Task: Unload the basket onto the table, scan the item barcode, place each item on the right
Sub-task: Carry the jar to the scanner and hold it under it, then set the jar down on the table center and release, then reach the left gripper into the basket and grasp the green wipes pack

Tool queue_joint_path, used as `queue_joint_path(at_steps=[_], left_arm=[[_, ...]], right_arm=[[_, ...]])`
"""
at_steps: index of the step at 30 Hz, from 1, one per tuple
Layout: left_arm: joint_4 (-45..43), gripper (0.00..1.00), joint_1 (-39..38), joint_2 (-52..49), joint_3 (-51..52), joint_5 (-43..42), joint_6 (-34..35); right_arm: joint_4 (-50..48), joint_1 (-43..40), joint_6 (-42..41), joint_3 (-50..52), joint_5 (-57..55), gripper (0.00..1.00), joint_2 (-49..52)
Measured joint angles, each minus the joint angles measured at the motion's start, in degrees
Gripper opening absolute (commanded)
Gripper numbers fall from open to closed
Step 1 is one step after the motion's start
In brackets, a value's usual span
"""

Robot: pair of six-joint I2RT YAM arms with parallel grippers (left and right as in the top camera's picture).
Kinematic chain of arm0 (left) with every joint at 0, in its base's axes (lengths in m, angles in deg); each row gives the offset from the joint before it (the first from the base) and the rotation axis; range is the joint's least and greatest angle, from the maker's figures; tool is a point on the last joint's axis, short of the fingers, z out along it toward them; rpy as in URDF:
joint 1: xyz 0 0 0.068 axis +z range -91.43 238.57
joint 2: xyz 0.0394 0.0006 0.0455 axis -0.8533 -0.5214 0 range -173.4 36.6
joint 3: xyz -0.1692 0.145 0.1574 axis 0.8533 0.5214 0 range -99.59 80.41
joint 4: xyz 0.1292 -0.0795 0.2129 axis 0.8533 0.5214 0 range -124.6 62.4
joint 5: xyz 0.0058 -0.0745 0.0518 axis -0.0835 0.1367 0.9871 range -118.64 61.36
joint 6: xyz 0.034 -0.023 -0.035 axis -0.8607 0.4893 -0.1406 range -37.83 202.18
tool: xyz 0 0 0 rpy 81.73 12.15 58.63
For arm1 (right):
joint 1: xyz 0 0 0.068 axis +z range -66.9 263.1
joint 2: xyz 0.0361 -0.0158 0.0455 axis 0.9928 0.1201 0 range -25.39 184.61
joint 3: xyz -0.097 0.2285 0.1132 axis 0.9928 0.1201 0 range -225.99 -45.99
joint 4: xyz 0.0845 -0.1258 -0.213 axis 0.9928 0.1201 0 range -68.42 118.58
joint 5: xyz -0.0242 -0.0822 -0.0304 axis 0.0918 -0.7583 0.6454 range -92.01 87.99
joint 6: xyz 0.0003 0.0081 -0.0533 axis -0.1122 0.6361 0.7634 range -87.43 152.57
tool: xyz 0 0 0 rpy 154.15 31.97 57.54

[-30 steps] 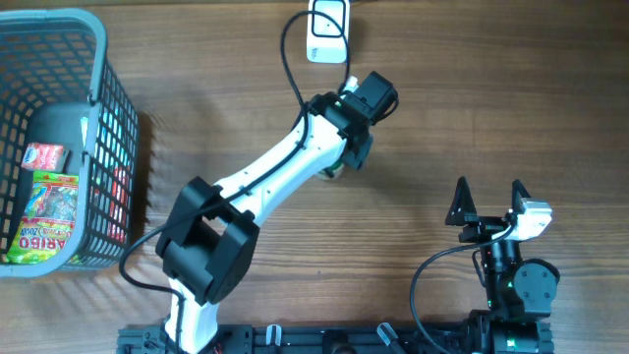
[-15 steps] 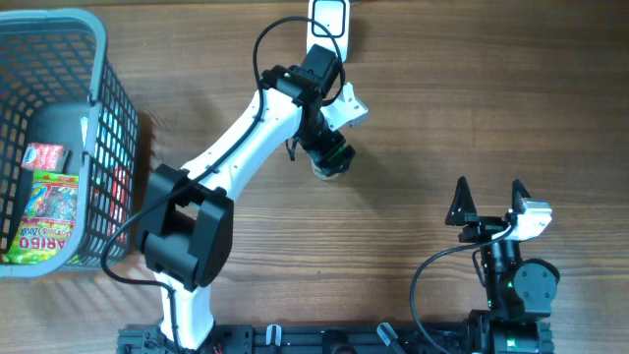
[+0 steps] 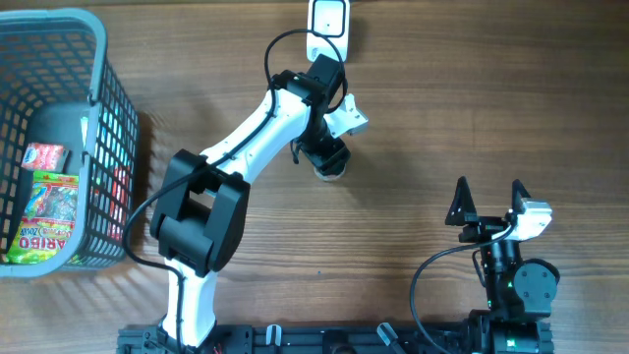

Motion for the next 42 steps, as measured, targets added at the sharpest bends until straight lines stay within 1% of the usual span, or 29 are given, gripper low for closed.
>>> queue_joint_path(at_steps=[2, 5, 7, 9, 11, 12, 13, 14, 16, 18, 21, 23, 25, 27, 28, 30, 31, 33, 34, 35, 37, 38, 40, 41, 42], left_arm=[[0.0, 0.64, -0.2, 0.0, -0.1, 1.8, 2.0], [-0.2, 0.64, -0.4, 0.2, -0.2, 6.3, 7.9], [-1.0, 0.66, -0.4, 0.2, -0.3, 8.1, 16.4], [-2.6, 0.68, -0.4, 0.2, -0.3, 9.1, 28.3], [-4.0, 0.68, -0.4, 0.2, -0.3, 9.9, 47.6], [-5.0, 0.71, -0.3, 0.2, -0.3, 9.6, 56.6], [-5.7, 0.76, -0.3, 0.2, -0.3, 9.3, 62.8], [-6.6, 1.00, -0.3, 0.2, -0.3, 8.2, 69.1], [-9.5, 1.00, -0.3, 0.2, -0.2, 4.1, 82.7], [-11.0, 1.00, -0.8, 0.2, -0.2, 1.3, 89.0], [-8.3, 1.00, -3.1, 0.2, -0.2, 1.2, 91.9], [-3.6, 1.00, -5.2, 0.4, -0.2, 5.6, 92.5], [-1.8, 1.00, -6.7, 2.4, 0.0, 10.0, 91.8], [-1.3, 1.00, -7.6, 9.6, 0.4, 14.4, 88.1], [-1.3, 1.00, -7.8, 15.9, 0.4, 16.8, 84.4], [-1.3, 1.00, -7.7, 23.2, 0.2, 20.6, 78.6], [-1.3, 1.00, -7.5, 28.5, 0.2, 24.1, 73.4], [-1.2, 1.00, -6.1, 35.7, 0.2, 28.6, 67.4], [-1.2, 1.00, -4.4, 39.2, 0.2, 31.0, 65.4], [-1.3, 1.00, -1.5, 43.0, 0.2, 33.2, 63.8], [-1.2, 1.00, 7.7, 49.0, 0.2, 35.4, 62.2], [-1.0, 1.00, 14.2, 51.6, 0.2, 35.5, 61.7], [-0.7, 1.00, 27.7, 54.1, 0.2, 32.5, 61.2], [-0.5, 1.00, 37.3, 54.0, 0.2, 28.9, 61.0], [-0.4, 1.00, 41.6, 53.3, 0.2, 26.1, 60.9]], right_arm=[[0.0, 0.0, 0.0, 0.0, 0.0, 1.00, 0.0], [0.0, 0.0, 0.0, 0.0, 0.0, 1.00, 0.0], [0.0, 0.0, 0.0, 0.0, 0.0, 1.00, 0.0], [0.0, 0.0, 0.0, 0.0, 0.0, 1.00, 0.0], [0.0, 0.0, 0.0, 0.0, 0.0, 1.00, 0.0], [0.0, 0.0, 0.0, 0.0, 0.0, 1.00, 0.0], [0.0, 0.0, 0.0, 0.0, 0.0, 1.00, 0.0], [0.0, 0.0, 0.0, 0.0, 0.0, 0.99, 0.0], [0.0, 0.0, 0.0, 0.0, 0.0, 1.00, 0.0], [0.0, 0.0, 0.0, 0.0, 0.0, 1.00, 0.0], [0.0, 0.0, 0.0, 0.0, 0.0, 1.00, 0.0], [0.0, 0.0, 0.0, 0.0, 0.0, 1.00, 0.0], [0.0, 0.0, 0.0, 0.0, 0.0, 1.00, 0.0], [0.0, 0.0, 0.0, 0.0, 0.0, 1.00, 0.0], [0.0, 0.0, 0.0, 0.0, 0.0, 1.00, 0.0], [0.0, 0.0, 0.0, 0.0, 0.0, 1.00, 0.0], [0.0, 0.0, 0.0, 0.0, 0.0, 1.00, 0.0], [0.0, 0.0, 0.0, 0.0, 0.0, 1.00, 0.0], [0.0, 0.0, 0.0, 0.0, 0.0, 1.00, 0.0], [0.0, 0.0, 0.0, 0.0, 0.0, 1.00, 0.0], [0.0, 0.0, 0.0, 0.0, 0.0, 1.00, 0.0], [0.0, 0.0, 0.0, 0.0, 0.0, 1.00, 0.0], [0.0, 0.0, 0.0, 0.0, -0.1, 1.00, 0.0], [0.0, 0.1, 0.0, 0.0, -0.2, 1.00, 0.0], [0.0, 0.1, 0.0, 0.0, -0.2, 1.00, 0.0]])
